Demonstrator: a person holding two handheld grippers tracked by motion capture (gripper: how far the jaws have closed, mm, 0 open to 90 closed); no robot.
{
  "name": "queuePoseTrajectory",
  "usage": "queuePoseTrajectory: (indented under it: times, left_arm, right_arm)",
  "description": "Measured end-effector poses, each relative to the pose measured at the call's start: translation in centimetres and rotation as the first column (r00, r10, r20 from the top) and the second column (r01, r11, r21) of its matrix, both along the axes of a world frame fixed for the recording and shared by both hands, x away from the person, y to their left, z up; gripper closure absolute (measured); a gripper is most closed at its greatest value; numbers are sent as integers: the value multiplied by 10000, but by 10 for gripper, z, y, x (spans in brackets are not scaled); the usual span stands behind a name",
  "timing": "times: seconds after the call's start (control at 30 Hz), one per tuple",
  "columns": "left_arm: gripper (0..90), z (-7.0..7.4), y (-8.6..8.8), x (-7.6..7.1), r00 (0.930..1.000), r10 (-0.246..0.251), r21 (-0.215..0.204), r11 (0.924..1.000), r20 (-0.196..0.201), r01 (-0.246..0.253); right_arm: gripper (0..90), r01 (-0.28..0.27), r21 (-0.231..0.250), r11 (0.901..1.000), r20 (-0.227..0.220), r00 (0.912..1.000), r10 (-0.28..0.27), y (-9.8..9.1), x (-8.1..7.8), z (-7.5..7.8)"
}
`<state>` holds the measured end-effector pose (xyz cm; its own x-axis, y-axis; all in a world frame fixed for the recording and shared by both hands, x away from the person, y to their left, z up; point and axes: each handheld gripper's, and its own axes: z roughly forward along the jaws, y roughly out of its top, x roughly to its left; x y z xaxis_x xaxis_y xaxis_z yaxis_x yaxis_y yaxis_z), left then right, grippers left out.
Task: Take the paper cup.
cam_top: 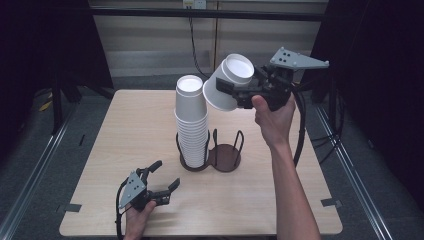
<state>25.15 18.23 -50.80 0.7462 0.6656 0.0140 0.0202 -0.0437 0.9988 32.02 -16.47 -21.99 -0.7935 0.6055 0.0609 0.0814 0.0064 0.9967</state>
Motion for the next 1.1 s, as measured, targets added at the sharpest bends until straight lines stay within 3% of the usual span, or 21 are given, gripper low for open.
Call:
queuePoseTrajectory:
  times: [0.17, 0.43, 0.63, 0.67, 0.83, 1.1]
  left_arm:
    - [155, 7, -1, -1, 9983, -516, -181, 9985, -260, 511]
    - [159, 24, -10, 0, 9907, -1323, 208, 9909, -333, 1330]
    - [161, 31, -10, -1, 9873, -1560, 198, 9875, -287, 1566]
    - [161, 31, -11, -2, 9862, -1624, 16, 9867, -332, 1626]
    - [161, 39, -11, -3, 9806, -1936, 74, 9810, -295, 1939]
    - [160, 45, -15, -3, 9707, -2392, 49, 9709, -203, 2394]
  right_arm:
    - [220, 126, -113, 9999, -322, 9994, -130, -15, -9, -22]
    - [221, 188, -203, 9996, -583, 9981, -200, -28, -20, -49]
    - [223, 104, -345, 9993, -711, 9974, -128, -27, -29, -69]
    - [223, 111, -332, 9994, -735, 9972, -135, -27, -31, -72]
    - [224, -176, -307, 9994, -998, 9949, 144, -22, -39, -98]
    - [225, -508, -438, 9977, -1287, 9907, 448, -11, -46, -125]
